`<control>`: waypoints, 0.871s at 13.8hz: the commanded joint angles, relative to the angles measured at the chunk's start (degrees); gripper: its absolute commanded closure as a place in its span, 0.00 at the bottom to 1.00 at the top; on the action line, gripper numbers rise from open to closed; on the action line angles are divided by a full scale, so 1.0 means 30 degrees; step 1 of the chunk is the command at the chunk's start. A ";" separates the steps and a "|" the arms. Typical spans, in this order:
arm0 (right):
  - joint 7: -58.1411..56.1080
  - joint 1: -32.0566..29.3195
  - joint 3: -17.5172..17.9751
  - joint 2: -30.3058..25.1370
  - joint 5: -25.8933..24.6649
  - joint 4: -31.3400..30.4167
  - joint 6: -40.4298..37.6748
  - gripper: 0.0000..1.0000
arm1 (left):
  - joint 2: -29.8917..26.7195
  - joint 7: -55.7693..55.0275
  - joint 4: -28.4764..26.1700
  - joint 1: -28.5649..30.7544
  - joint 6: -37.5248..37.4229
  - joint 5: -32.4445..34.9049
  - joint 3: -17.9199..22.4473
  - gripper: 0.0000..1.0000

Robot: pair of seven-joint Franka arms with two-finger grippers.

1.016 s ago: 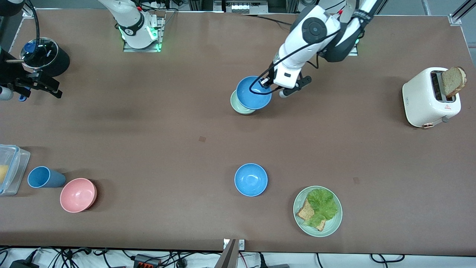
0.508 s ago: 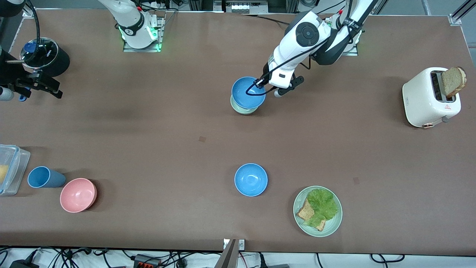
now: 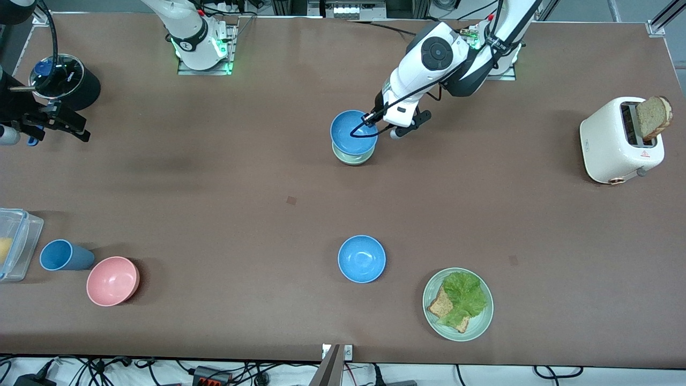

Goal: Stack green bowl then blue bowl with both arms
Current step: 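Lower the blue bowl into the green bowl with the left gripper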

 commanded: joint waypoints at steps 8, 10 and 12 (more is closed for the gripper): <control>-0.0181 -0.0023 0.0118 -0.0011 -0.0094 0.0155 -0.0184 0.00 | 0.1679 -0.2338 0.0018 -0.0056 0.0367 0.4979 0.0270 1.00; -0.0182 -0.0023 0.0118 0.0018 -0.0094 0.0155 -0.0213 0.00 | 0.2645 -0.4213 0.0514 -0.0085 0.0367 0.7147 0.0300 0.99; -0.0182 -0.0023 0.0118 0.0018 -0.0094 0.0155 -0.0184 0.00 | 0.3526 -0.6148 0.1247 -0.0086 0.0280 0.9377 0.0416 0.99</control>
